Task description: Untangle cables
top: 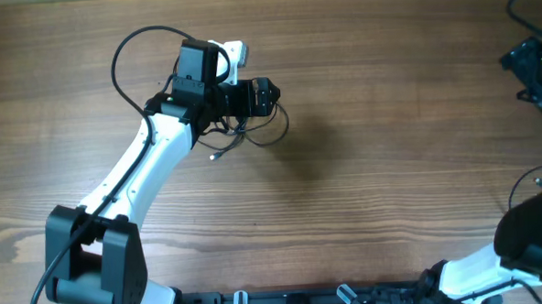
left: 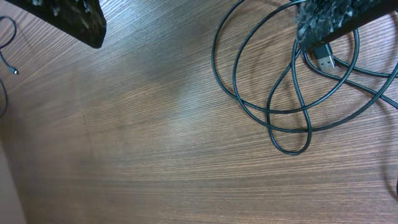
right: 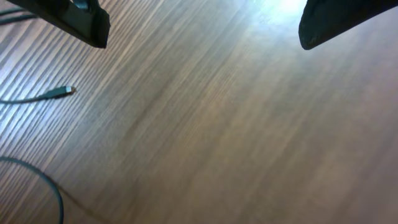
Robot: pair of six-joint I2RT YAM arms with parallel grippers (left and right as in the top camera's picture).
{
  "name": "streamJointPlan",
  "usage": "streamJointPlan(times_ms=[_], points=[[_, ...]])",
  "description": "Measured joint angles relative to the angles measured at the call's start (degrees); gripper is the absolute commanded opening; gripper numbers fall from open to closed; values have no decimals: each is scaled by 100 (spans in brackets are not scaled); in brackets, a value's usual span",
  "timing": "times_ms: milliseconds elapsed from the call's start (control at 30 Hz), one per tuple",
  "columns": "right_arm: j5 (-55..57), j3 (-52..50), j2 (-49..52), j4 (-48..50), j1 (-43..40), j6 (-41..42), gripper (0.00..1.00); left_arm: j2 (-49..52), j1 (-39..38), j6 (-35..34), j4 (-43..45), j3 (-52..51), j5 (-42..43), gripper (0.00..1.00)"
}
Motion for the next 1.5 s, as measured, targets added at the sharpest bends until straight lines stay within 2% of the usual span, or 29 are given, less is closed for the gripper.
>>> streamJointPlan(times_ms=[333, 633, 800, 1133, 1300, 1500], points=[[879, -1279, 560, 271, -341, 525, 100, 0, 0, 0, 0, 0, 15, 100], [929, -1329, 560, 579, -1950, 754, 100, 0, 0, 0, -20, 0, 15, 100], [713, -1329, 560, 754, -2479, 715, 100, 0, 0, 0, -20, 0, 17, 100], [400, -1329, 560, 896, -2881, 737, 100, 0, 0, 0, -42, 0, 17, 100], [90, -1322, 560, 1001, -2820, 649, 100, 0, 0, 0, -42, 0, 15, 100], [-238, -831, 483, 951, -2734, 378, 100, 0, 0, 0, -42, 0, 17, 100]])
